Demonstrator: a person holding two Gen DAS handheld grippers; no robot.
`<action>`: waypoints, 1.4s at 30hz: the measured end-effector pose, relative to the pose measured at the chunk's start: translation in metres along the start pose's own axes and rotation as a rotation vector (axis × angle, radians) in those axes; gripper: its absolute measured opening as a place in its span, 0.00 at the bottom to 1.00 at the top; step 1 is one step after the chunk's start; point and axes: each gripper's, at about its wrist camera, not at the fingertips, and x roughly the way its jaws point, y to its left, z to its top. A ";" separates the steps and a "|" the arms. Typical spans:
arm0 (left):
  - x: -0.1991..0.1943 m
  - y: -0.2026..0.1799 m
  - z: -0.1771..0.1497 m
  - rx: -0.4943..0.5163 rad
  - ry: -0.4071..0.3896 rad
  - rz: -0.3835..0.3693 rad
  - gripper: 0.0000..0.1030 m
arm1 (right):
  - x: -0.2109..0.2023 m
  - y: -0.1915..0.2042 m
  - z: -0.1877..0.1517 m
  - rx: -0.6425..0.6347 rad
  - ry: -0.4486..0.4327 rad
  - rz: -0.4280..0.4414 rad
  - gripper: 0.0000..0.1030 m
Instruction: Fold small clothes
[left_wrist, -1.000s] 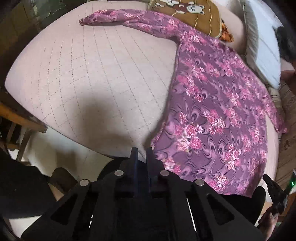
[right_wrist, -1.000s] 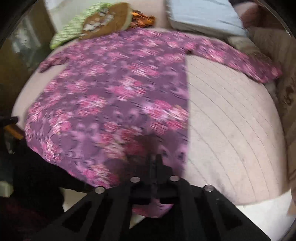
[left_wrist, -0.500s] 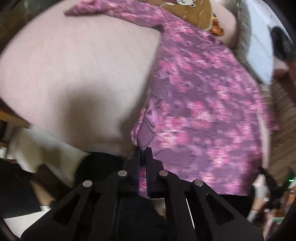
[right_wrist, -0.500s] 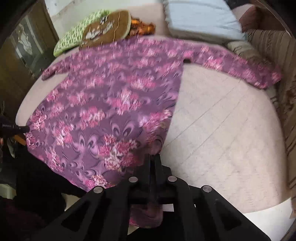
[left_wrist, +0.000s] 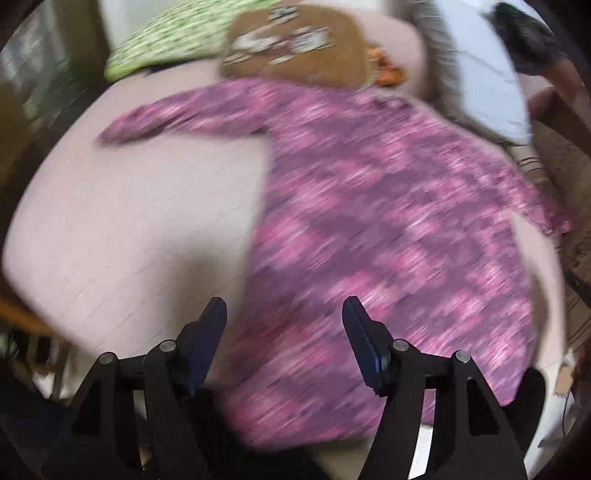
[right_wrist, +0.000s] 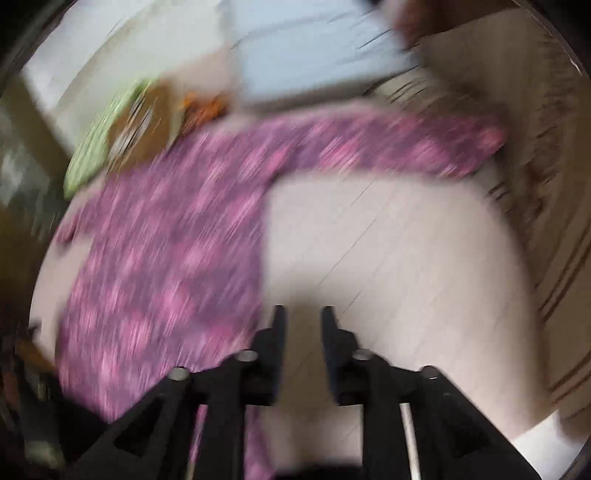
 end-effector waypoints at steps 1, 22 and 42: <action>0.008 -0.011 0.012 0.016 0.003 -0.024 0.63 | -0.001 -0.015 0.013 0.044 -0.042 -0.030 0.35; 0.138 -0.096 0.076 0.149 0.079 -0.103 0.63 | 0.091 -0.158 0.134 0.436 -0.243 -0.407 0.31; 0.145 -0.065 0.102 -0.016 0.103 -0.251 0.63 | 0.075 0.079 0.154 -0.032 -0.279 -0.059 0.09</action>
